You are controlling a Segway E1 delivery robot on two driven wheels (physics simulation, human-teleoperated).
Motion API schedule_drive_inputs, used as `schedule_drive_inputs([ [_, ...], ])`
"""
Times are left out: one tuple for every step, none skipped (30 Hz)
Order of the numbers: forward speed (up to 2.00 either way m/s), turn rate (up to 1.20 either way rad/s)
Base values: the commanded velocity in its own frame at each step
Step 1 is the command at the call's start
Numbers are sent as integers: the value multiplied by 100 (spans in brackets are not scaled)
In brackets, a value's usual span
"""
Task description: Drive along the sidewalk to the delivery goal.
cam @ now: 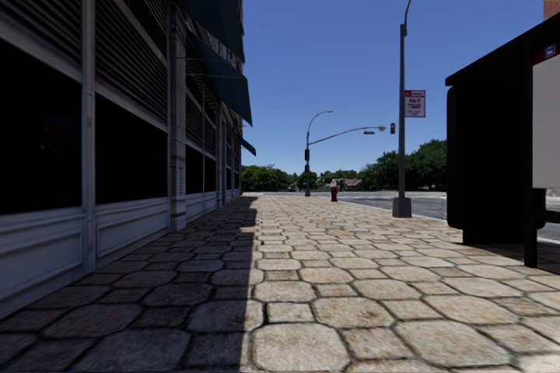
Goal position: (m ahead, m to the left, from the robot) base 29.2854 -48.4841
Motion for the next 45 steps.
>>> schedule_drive_inputs([
  [200,0],
  [200,0],
  [200,0],
  [200,0],
  [200,0],
  [200,0],
  [200,0],
  [200,0],
  [200,0],
  [200,0],
  [200,0],
  [200,0],
  [200,0],
  [200,0],
  [200,0],
  [199,0],
  [200,0],
  [200,0],
  [200,0],
  [200,0],
  [200,0],
  [200,0],
  [200,0],
  [200,0],
  [200,0],
  [200,0],
  [200,0],
  [200,0],
  [200,0],
  [200,0],
  [200,0],
  [200,0],
  [200,0],
  [200,0],
  [200,0],
  [200,0],
  [200,0],
  [200,0],
  [200,0],
  [200,0],
  [200,0],
  [200,0],
  [200,0],
  [200,0],
  [200,0],
])
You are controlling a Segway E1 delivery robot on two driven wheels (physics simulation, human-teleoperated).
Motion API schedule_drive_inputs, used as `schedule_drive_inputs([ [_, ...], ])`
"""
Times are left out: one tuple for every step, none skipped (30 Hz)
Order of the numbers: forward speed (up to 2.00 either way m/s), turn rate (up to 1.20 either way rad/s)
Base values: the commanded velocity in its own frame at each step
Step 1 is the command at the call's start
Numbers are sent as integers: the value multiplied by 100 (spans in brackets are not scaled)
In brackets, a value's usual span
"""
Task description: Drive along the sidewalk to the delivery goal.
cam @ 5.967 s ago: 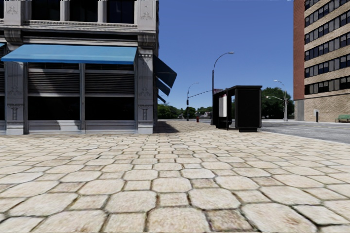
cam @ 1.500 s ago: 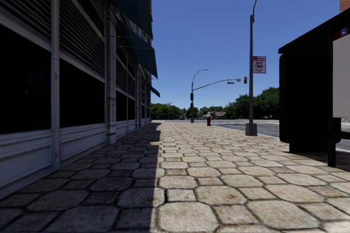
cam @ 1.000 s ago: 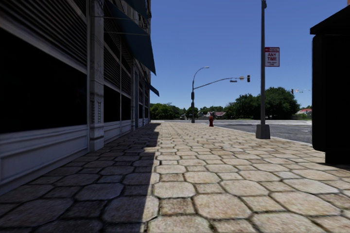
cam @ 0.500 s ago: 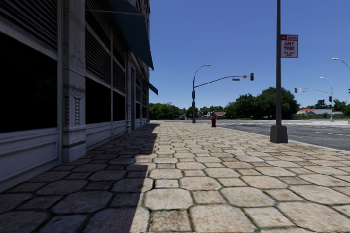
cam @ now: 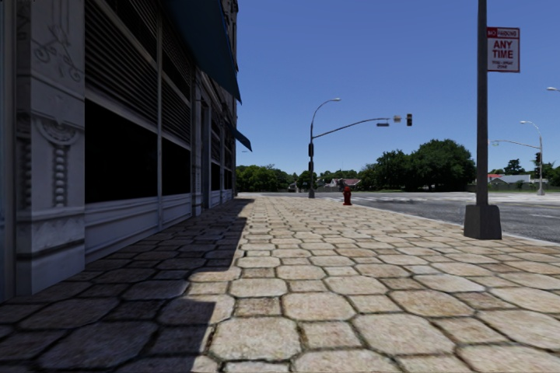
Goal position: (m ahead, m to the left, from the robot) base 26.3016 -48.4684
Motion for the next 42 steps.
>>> schedule_drive_inputs([
  [200,0],
  [200,0],
  [200,0],
  [200,0],
  [200,0],
  [200,0],
  [200,0],
  [200,0],
  [200,0],
  [200,0],
  [200,0],
  [200,0],
  [200,0],
  [200,0],
  [200,0],
  [200,0],
  [200,0],
  [200,0],
  [200,0],
  [200,0],
  [200,0],
  [200,0],
  [200,0],
  [200,0],
  [200,0],
  [200,0],
  [200,0],
  [200,0],
  [200,0],
  [200,0],
  [200,0],
  [200,0],
  [200,0],
  [200,0],
  [200,0],
  [200,0],
  [200,0],
  [200,0],
  [200,0],
  [200,0],
  [200,0],
  [200,0],
])
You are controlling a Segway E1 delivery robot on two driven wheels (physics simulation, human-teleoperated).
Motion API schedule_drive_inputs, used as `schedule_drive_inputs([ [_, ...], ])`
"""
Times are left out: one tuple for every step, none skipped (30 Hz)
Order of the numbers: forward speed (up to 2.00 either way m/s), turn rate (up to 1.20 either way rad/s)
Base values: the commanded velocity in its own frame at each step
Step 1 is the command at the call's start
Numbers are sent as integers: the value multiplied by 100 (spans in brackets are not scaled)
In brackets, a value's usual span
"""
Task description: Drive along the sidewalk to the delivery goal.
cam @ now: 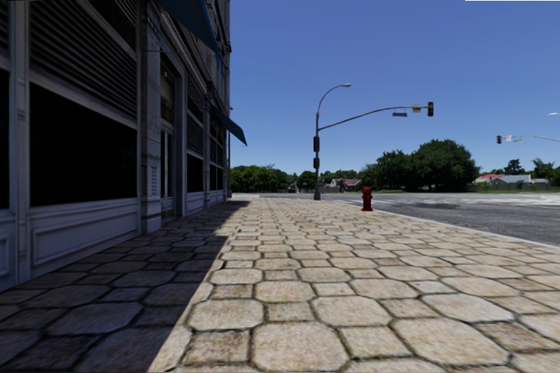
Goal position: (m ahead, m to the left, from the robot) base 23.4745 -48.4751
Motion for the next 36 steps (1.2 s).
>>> schedule_drive_inputs([
  [200,0],
  [200,0],
  [200,0],
  [200,0],
  [200,0],
  [200,0],
  [200,0],
  [200,0],
  [200,0],
  [200,0],
  [200,0],
  [200,0],
  [200,0],
  [200,0],
  [200,0],
  [200,0],
  [200,0],
  [200,0],
  [200,0],
  [200,0],
  [200,0],
  [200,0],
  [200,0],
  [200,0],
  [200,0],
  [200,0],
  [200,0],
  [200,0],
  [200,0],
  [200,0],
  [200,0],
  [200,0],
  [200,0],
  [200,0],
  [200,0],
  [200,0],
])
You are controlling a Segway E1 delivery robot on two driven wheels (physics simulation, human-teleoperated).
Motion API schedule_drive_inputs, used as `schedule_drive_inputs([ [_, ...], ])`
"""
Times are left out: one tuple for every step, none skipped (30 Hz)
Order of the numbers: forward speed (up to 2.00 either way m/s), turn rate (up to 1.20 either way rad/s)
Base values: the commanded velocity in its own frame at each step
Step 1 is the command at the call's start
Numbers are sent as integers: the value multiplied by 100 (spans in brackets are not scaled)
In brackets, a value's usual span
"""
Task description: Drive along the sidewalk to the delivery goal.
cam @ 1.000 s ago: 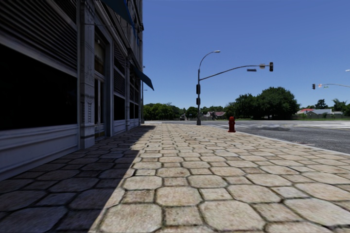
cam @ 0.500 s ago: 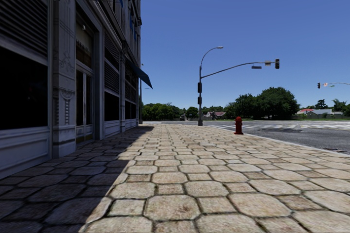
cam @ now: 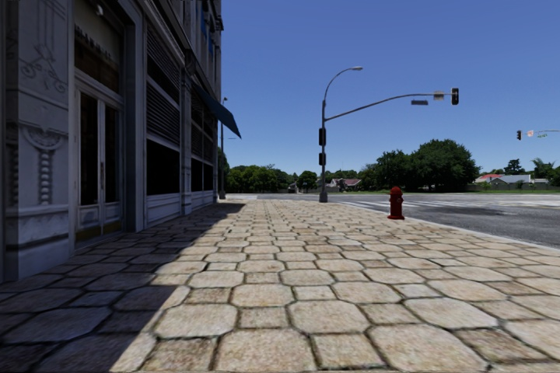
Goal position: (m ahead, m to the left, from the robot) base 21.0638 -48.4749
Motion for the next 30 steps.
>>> schedule_drive_inputs([
  [200,0],
  [200,0],
  [200,0],
  [200,0],
  [200,0],
  [200,0],
  [200,0],
  [200,0],
  [200,0],
  [200,0],
  [200,0],
  [200,0],
  [200,0],
  [200,0],
  [200,0],
  [200,0],
  [200,0],
  [200,0],
  [200,0],
  [200,0],
  [200,0],
  [200,0],
  [200,0],
  [200,0],
  [200,0],
  [200,0],
  [200,0],
  [200,0],
  [200,0],
  [200,0],
])
